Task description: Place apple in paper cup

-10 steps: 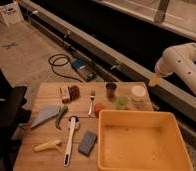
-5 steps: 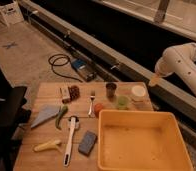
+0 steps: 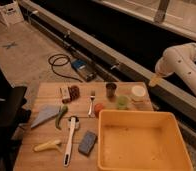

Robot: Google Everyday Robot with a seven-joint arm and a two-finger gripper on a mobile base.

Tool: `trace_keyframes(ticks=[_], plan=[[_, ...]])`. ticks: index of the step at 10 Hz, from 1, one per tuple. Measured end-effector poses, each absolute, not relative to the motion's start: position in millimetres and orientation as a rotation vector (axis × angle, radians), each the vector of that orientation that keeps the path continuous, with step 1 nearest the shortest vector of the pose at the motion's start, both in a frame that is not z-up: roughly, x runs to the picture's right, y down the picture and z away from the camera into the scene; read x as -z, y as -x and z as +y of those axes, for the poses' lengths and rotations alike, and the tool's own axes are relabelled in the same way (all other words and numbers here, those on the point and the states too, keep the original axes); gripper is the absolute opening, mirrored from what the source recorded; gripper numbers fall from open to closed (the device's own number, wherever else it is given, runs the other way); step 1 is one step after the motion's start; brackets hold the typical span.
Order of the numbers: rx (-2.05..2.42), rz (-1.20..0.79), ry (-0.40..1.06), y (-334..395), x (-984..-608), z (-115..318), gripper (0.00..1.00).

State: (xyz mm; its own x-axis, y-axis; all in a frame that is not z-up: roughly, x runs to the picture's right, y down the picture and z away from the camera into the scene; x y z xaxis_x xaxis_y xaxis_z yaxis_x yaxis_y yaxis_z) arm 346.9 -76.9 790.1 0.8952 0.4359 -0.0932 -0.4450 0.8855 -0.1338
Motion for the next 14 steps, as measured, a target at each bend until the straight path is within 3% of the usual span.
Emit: trace_keyframes(ticks=[11,14], plan=[[-0.443,0.058,0.154,-346.9,-789.6,-78.4,0.80],[-0.359,0.004,0.192,-318.8,-791.4,-80.9,0.80]])
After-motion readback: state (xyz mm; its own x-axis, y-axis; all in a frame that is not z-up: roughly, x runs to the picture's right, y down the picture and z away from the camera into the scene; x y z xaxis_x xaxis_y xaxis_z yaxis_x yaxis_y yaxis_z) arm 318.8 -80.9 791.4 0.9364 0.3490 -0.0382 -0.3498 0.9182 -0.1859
